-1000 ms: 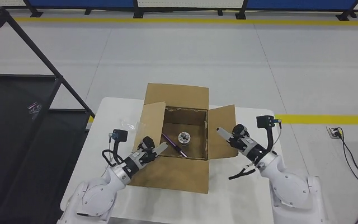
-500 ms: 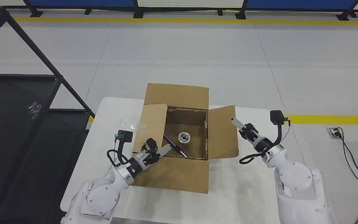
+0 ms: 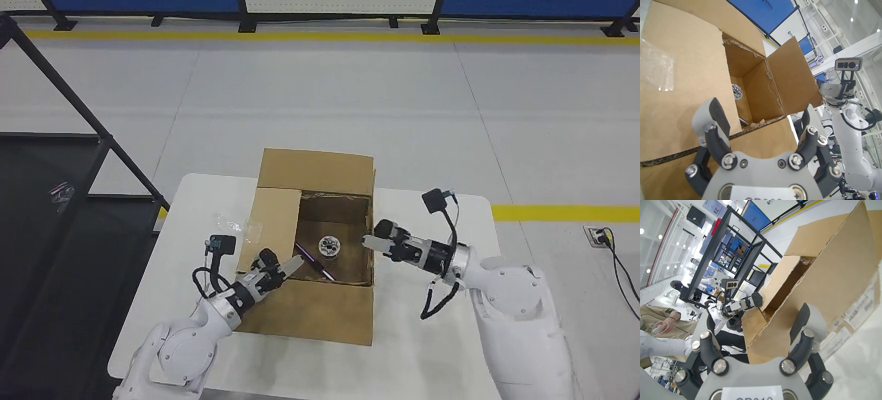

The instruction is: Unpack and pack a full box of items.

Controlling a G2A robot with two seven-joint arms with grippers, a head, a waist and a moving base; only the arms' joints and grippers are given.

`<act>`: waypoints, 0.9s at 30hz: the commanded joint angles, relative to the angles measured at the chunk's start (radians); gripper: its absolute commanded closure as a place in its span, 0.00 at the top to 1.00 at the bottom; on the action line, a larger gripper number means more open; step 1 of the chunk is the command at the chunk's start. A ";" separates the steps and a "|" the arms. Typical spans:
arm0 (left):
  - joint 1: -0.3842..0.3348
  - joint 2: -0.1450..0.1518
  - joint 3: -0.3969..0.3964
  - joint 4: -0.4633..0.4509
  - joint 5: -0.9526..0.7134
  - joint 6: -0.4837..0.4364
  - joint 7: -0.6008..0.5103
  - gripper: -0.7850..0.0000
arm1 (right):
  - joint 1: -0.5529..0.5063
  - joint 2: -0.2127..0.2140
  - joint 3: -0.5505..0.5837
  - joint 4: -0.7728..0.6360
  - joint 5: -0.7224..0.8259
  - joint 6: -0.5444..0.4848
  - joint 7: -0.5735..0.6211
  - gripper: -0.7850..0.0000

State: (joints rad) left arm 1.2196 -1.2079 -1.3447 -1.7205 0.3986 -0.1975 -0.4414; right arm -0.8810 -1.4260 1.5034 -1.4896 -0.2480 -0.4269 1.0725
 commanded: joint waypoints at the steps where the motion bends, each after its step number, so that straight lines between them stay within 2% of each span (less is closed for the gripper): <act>1: 0.004 0.000 -0.003 0.000 -0.011 0.010 0.009 1.00 | 0.033 -0.003 -0.043 0.033 -0.020 0.007 -0.029 1.00; 9: 0.013 -0.003 -0.023 0.008 -0.066 0.069 0.051 1.00 | 0.225 -0.026 -0.221 0.303 -0.072 0.088 -0.117 1.00; 15: 0.018 -0.002 -0.034 0.008 -0.083 0.076 0.047 1.00 | 0.345 -0.053 -0.328 0.510 -0.052 0.091 -0.150 1.00; 20: 0.020 -0.002 -0.035 0.007 -0.088 0.077 0.047 1.00 | 0.410 -0.070 -0.383 0.632 -0.031 0.075 -0.158 1.00; 27: 0.021 -0.001 -0.032 0.007 -0.085 0.079 0.041 1.00 | 0.450 -0.081 -0.417 0.715 -0.017 0.050 -0.176 1.00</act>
State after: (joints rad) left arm 1.2406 -1.2089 -1.3771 -1.7129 0.3132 -0.1191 -0.4003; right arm -0.4336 -1.5064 1.0887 -0.7814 -0.2661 -0.3756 0.8980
